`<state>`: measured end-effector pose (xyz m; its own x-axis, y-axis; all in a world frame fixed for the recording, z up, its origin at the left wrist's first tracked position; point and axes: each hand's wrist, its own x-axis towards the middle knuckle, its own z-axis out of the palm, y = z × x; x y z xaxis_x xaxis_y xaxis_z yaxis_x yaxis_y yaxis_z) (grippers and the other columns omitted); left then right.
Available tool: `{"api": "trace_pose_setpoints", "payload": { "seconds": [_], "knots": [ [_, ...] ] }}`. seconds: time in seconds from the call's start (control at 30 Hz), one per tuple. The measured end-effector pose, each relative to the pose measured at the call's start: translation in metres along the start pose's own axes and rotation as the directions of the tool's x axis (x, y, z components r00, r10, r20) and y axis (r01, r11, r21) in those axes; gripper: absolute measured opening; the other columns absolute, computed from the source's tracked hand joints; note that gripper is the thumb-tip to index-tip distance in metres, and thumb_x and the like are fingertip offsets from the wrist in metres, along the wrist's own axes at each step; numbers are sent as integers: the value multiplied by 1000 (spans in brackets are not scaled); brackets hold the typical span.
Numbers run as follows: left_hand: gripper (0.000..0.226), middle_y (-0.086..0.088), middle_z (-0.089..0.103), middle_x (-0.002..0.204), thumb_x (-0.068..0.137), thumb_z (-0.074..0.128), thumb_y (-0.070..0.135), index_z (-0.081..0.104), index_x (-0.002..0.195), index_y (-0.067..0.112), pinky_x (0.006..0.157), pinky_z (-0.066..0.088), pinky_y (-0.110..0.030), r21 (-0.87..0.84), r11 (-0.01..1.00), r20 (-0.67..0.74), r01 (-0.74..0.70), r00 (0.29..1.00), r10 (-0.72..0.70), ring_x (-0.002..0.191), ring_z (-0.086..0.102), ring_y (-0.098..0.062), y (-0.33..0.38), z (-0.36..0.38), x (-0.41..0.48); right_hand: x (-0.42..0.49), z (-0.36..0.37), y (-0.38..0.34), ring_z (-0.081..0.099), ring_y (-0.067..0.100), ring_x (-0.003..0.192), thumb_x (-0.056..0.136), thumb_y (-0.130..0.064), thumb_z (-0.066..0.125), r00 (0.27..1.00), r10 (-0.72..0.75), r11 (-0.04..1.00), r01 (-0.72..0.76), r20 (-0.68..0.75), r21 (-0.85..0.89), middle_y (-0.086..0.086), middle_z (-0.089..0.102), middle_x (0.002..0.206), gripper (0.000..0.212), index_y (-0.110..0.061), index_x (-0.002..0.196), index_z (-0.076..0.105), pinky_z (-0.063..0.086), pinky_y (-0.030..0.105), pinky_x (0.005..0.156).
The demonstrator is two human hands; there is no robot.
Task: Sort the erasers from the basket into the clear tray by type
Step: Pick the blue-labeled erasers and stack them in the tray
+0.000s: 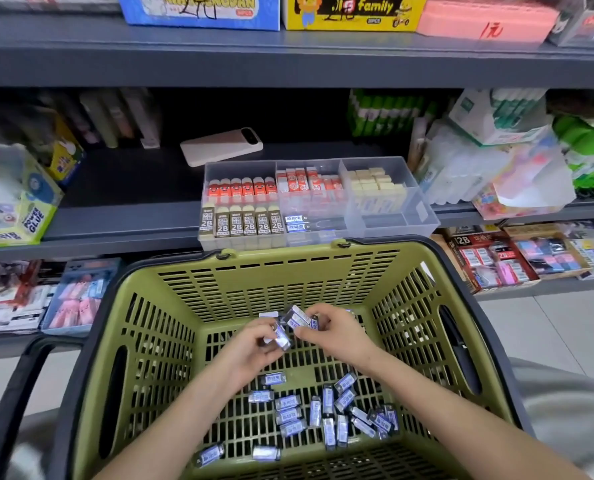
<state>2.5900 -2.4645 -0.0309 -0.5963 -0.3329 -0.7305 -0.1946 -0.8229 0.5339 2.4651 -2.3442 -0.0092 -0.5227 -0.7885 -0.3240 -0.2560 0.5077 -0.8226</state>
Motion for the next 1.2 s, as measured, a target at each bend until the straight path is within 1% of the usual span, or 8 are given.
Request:
{"api": "trace_pose_setpoints", "payload": {
  "seconds": [0.13, 0.3, 0.43, 0.6, 0.77, 0.97, 1.1, 1.2],
  "knots": [
    [30, -19, 69, 82, 70, 39, -2, 60, 92, 0, 70, 51, -41, -280, 959, 159, 44, 987, 1, 71, 66, -28, 25, 26, -28, -14, -9, -35, 44, 0, 51, 79, -29, 71, 976, -189, 981, 191, -110, 13, -21, 53, 57, 13, -32, 87, 62, 31, 12, 50],
    [44, -11, 71, 82, 74, 61, 51, 73, 77, 9, 69, 51, -36, -117, 993, 219, -33, 974, 58, 70, 68, -23, 39, 47, -51, -28, -18, -63, 45, -2, 64, 74, -37, 72, 911, -370, 880, 282, -180, -382, -16, 48, 82, 33, -27, 104, 64, 34, 16, 62],
    [30, -5, 67, 75, 66, 72, 35, 59, 84, 15, 56, 49, -26, 43, 986, 171, -161, 974, 152, 62, 63, -14, 42, 57, -60, -34, -27, -75, 44, -1, 63, 75, -35, 74, 928, -365, 891, 323, -80, -321, -14, 43, 80, 43, -34, 116, 61, 35, 11, 62],
    [26, -9, 69, 74, 71, 69, 25, 61, 89, 9, 52, 51, -24, -11, 976, 177, -216, 961, 214, 60, 63, -16, 54, 68, -72, -42, -44, -83, 53, 10, 68, 80, -10, 71, 933, -348, 937, 350, -91, 7, 0, 54, 87, 53, -48, 114, 54, 53, 31, 74],
    [35, -10, 65, 70, 72, 69, 22, 61, 97, 0, 42, 42, -20, -54, 970, 205, -236, 948, 243, 58, 61, -17, 82, 81, -86, -36, -79, -95, 59, 14, 76, 78, -4, 72, 935, -271, 927, 318, -230, 200, 4, 65, 85, 41, -25, 109, 58, 52, 22, 73],
    [26, -10, 65, 74, 68, 71, 24, 68, 82, 2, 41, 43, -21, -94, 946, 211, -311, 922, 324, 63, 62, -18, 120, 84, -94, 7, -140, -119, 59, 7, 73, 89, -14, 61, 925, -266, 964, 250, -271, -91, 0, 70, 84, 11, -14, 94, 71, 47, 19, 69],
    [32, -9, 65, 79, 66, 74, 27, 69, 86, 3, 41, 43, -22, -70, 907, 209, -416, 883, 421, 66, 64, -20, 141, 84, -96, 36, -154, -127, 40, 15, 56, 96, -23, 49, 950, -275, 952, 248, -146, -180, -1, 62, 62, 37, 5, 78, 64, 32, 25, 54],
    [28, -5, 66, 76, 61, 75, 31, 72, 77, 8, 41, 42, -21, -28, 874, 191, -486, 855, 482, 67, 65, -18, 151, 82, -96, 50, -155, -134, 40, 3, 45, 92, -23, 58, 938, -320, 936, 291, -136, -200, -4, 56, 51, 30, -11, 64, 61, 33, 16, 52]
  ]
}}
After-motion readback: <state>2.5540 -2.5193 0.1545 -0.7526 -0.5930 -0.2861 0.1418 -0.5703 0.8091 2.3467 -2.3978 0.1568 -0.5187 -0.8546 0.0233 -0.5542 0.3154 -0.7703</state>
